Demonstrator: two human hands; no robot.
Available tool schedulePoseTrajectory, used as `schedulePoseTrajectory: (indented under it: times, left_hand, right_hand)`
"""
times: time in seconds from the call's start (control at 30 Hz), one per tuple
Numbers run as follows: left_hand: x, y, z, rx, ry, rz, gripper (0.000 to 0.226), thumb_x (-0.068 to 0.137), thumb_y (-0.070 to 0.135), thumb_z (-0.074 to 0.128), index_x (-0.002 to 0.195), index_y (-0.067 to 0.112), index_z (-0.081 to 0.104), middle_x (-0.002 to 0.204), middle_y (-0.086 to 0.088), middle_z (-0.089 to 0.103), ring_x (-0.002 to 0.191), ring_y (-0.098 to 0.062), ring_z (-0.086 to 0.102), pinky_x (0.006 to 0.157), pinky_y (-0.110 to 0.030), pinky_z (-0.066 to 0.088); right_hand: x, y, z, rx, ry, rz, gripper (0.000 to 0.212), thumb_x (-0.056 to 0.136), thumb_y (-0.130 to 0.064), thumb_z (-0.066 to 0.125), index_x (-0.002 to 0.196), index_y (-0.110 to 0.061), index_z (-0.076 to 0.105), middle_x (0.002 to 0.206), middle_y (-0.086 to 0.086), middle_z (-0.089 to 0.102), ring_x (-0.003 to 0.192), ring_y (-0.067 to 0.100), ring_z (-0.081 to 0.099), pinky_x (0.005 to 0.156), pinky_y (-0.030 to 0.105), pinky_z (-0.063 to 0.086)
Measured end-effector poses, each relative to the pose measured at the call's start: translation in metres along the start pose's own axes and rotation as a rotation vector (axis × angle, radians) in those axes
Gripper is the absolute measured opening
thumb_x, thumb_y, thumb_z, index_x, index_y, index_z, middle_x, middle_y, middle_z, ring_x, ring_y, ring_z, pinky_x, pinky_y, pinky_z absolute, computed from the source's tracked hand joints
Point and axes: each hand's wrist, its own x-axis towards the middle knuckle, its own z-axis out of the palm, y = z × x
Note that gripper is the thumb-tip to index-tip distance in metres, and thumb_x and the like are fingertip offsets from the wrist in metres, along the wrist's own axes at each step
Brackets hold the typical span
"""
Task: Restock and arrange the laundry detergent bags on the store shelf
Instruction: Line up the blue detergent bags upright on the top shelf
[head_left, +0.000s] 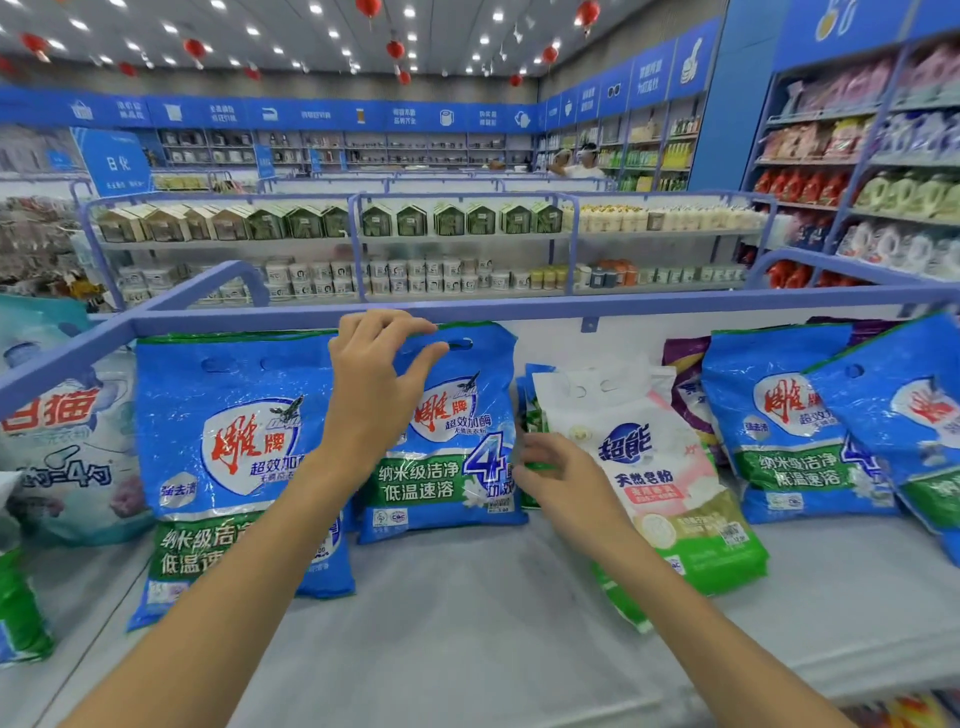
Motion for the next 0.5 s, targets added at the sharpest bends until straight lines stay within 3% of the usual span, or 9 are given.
schedulePoseTrajectory:
  times: [0.07,0.17,0.33,0.43,0.5]
  left_hand:
    - [-0.017,0.020,0.001,-0.114,-0.075,-0.082,0.020,0.089,0.025,0.078,0.106,0.016,0.073,0.104,0.006,0.065,0.104,-0.018,0.054,0.094,-0.037,0.046]
    - [-0.043,0.047,0.007,-0.262,-0.222,-0.227,0.021,0.087,0.026,0.079,0.106,0.020,0.072,0.101,0.011,0.066,0.101,-0.015,0.057,0.089,-0.019,0.043]
    - [-0.075,0.076,0.028,-0.267,-0.412,-0.198,0.028,0.088,0.035,0.076,0.110,0.017,0.073,0.105,0.008,0.070,0.099,-0.008,0.057,0.088,-0.020,0.039]
    - [-0.086,0.094,0.041,-0.207,-0.492,-0.128,0.035,0.091,0.043,0.070,0.112,0.015,0.073,0.105,0.003,0.071,0.098,-0.018,0.061,0.087,-0.025,0.041]
    - [-0.091,0.108,0.053,-0.186,-0.546,-0.100,0.037,0.093,0.044,0.068,0.115,0.014,0.073,0.113,0.000,0.072,0.106,-0.022,0.063,0.093,-0.031,0.045]
  right_hand:
    - [-0.022,0.003,-0.017,-0.080,0.044,-0.047,0.032,0.095,-0.015,0.069,0.117,-0.037,0.060,0.113,-0.025,0.066,0.097,-0.012,0.063,0.073,0.004,0.048]
    - [-0.046,0.009,-0.042,-0.140,0.144,-0.069,0.025,0.097,-0.019,0.068,0.116,-0.033,0.066,0.111,-0.025,0.068,0.095,-0.013,0.063,0.077,0.004,0.048]
    - [-0.073,0.017,-0.082,-0.220,0.326,-0.038,0.029,0.098,-0.020,0.066,0.125,-0.031,0.066,0.116,-0.016,0.068,0.104,0.002,0.065,0.084,0.012,0.052]
    - [-0.087,0.025,-0.114,-0.425,0.369,-0.015,0.040,0.099,-0.033,0.063,0.139,-0.029,0.058,0.134,-0.014,0.062,0.121,0.009,0.059,0.101,0.029,0.048]
    - [-0.096,0.031,-0.139,-0.512,0.396,0.019,0.044,0.101,-0.038,0.060,0.143,-0.027,0.054,0.141,-0.009,0.059,0.126,0.015,0.056,0.103,0.034,0.043]
